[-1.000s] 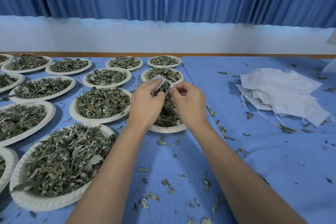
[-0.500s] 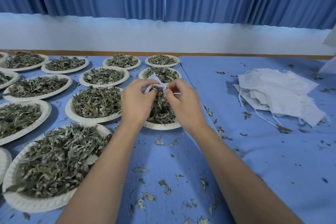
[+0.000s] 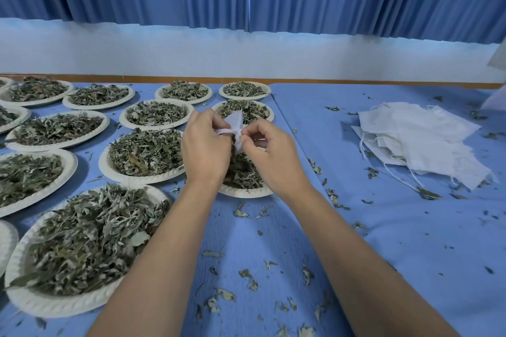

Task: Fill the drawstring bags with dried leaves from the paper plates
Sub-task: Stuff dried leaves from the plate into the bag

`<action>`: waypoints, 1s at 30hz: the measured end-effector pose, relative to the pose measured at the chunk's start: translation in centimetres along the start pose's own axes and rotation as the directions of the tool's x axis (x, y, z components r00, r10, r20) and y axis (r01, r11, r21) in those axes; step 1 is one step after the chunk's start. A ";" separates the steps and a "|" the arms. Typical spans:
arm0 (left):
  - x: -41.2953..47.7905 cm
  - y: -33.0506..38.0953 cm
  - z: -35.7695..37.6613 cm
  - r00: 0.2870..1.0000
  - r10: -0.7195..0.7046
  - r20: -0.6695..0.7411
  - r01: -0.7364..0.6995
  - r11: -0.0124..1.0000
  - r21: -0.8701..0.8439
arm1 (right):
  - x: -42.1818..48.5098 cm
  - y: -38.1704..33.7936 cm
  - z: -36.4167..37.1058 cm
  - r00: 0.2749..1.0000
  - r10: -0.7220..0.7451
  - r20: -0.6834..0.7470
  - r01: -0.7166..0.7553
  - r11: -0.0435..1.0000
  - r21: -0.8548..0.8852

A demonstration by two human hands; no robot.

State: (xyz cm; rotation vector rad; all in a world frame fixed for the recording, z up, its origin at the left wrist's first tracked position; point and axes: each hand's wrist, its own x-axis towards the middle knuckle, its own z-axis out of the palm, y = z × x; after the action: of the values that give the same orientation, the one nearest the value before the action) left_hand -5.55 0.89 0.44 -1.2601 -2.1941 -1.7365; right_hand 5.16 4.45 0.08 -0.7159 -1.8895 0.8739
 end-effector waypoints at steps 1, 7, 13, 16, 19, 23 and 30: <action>0.0 0.0 -0.1 0.999 0.007 0.031 -0.008 1.000 0.013 | 0.1 0.0 0.0 1.000 0.015 -0.021 -0.015 1.000 -0.010; 0.5 0.1 -1.3 0.910 -0.051 0.411 0.140 0.972 -0.190 | 0.9 0.6 -0.4 0.993 0.088 -0.084 -0.092 0.994 -0.050; 0.2 -0.8 -2.1 0.824 0.150 0.546 -0.154 0.987 -0.038 | 1.3 0.5 -0.1 0.989 0.115 -0.092 -0.116 0.993 -0.013; -0.1 -1.3 -1.9 0.850 0.207 0.484 -0.230 0.973 -0.012 | 1.3 0.7 0.0 0.988 0.132 -0.078 -0.133 0.991 -0.020; 0.0 -1.5 -1.8 0.875 0.258 0.410 -0.282 0.959 -0.002 | 1.1 0.6 -0.2 0.989 0.136 -0.064 -0.139 0.990 -0.030; 0.1 -1.4 -1.8 0.910 0.245 0.335 -0.257 0.966 -0.010 | 0.9 0.7 -0.3 0.995 0.096 -0.030 -0.098 0.989 -0.108; 0.3 -0.3 -1.0 0.980 0.105 0.172 -0.116 0.992 0.052 | 0.3 0.1 -0.1 0.995 -0.002 0.104 0.021 0.982 -0.188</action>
State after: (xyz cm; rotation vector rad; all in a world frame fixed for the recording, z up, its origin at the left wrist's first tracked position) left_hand -6.34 0.16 0.74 -1.5341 -2.1975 -1.5623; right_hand 5.08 4.78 0.20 -0.7856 -2.0869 0.7429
